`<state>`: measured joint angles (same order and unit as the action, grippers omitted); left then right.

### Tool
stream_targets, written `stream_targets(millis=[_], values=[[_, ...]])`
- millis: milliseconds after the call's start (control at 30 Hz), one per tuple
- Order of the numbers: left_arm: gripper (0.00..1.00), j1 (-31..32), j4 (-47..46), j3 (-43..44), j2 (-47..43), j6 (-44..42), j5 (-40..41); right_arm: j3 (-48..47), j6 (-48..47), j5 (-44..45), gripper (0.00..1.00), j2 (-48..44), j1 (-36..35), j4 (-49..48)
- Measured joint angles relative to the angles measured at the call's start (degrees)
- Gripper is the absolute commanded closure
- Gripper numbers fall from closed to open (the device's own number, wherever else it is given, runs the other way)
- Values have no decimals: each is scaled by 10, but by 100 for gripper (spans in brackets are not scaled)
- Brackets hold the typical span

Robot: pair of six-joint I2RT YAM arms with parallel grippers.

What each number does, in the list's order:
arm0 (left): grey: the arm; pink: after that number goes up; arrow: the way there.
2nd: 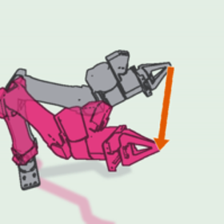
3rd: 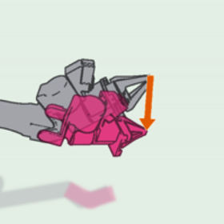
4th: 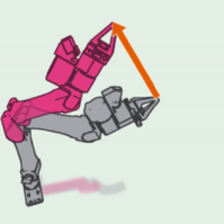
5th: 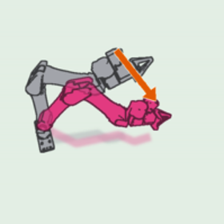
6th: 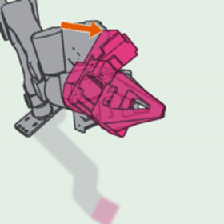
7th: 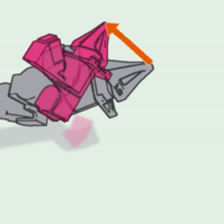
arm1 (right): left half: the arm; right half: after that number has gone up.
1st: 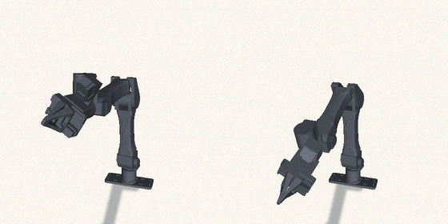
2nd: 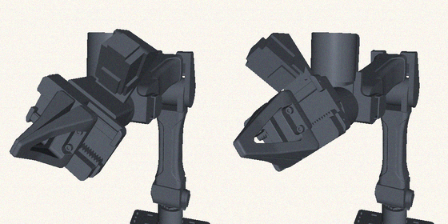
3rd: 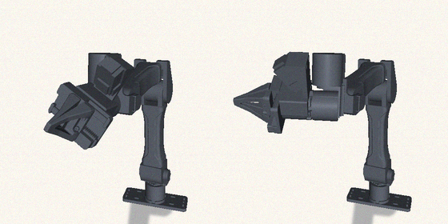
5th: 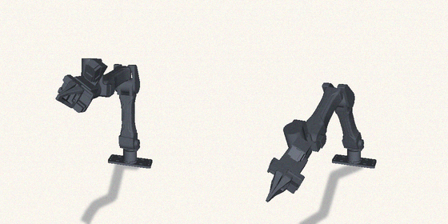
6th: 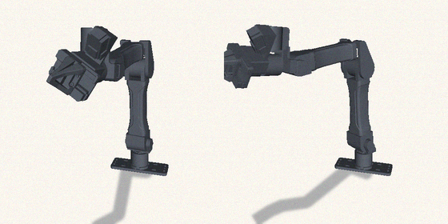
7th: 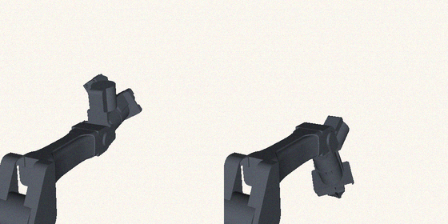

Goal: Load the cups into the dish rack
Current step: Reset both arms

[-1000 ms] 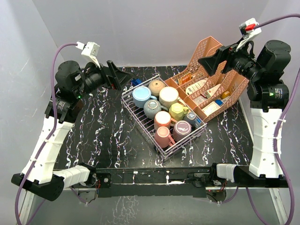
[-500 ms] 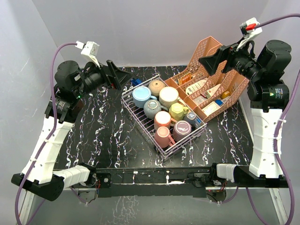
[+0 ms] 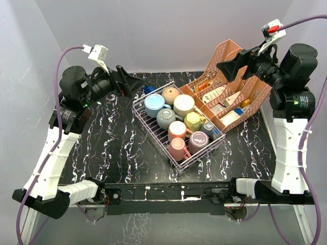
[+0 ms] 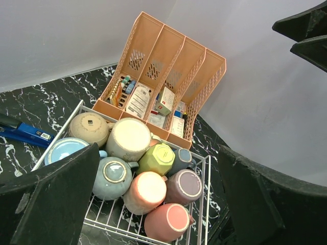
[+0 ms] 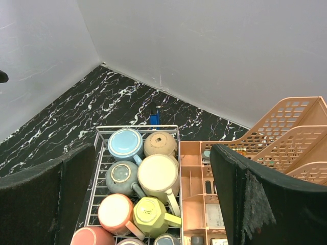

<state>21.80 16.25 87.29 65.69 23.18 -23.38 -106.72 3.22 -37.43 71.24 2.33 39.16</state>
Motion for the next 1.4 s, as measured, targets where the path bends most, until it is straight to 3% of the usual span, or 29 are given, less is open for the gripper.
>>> stream_targets(millis=[1400], values=[[3,0,-13,-10,0,0,-3,0,3,0,2,0,0,-2]])
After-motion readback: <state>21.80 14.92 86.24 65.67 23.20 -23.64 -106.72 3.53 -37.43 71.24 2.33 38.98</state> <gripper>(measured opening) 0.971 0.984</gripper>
